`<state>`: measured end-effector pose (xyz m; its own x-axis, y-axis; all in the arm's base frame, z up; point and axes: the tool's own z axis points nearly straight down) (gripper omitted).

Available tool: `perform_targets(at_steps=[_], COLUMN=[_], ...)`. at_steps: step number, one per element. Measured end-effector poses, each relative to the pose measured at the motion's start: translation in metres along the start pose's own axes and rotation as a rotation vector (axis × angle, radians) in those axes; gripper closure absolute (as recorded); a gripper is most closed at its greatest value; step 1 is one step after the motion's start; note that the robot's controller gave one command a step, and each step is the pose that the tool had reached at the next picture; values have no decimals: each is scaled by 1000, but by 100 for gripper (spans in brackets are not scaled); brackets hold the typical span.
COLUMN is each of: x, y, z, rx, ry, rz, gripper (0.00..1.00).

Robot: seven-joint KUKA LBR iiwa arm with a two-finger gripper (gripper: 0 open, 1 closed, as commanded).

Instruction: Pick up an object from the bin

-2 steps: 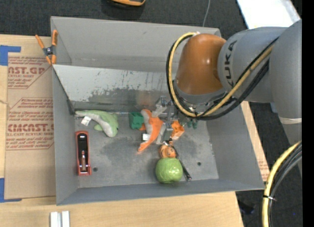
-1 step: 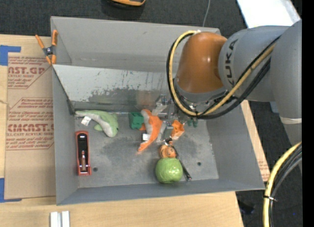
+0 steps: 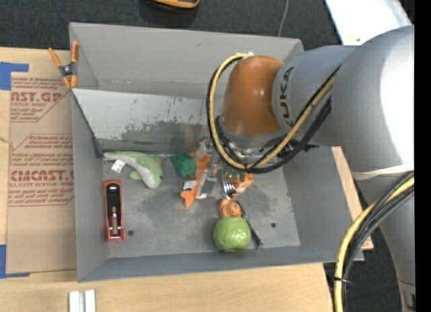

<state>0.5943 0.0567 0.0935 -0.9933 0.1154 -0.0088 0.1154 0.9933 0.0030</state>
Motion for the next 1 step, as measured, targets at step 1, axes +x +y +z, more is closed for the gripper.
perform_targets(at_steps=[1], x=[6], y=[-26], z=[12], rx=[-6], ry=[-9], rz=[63], gripper=[0])
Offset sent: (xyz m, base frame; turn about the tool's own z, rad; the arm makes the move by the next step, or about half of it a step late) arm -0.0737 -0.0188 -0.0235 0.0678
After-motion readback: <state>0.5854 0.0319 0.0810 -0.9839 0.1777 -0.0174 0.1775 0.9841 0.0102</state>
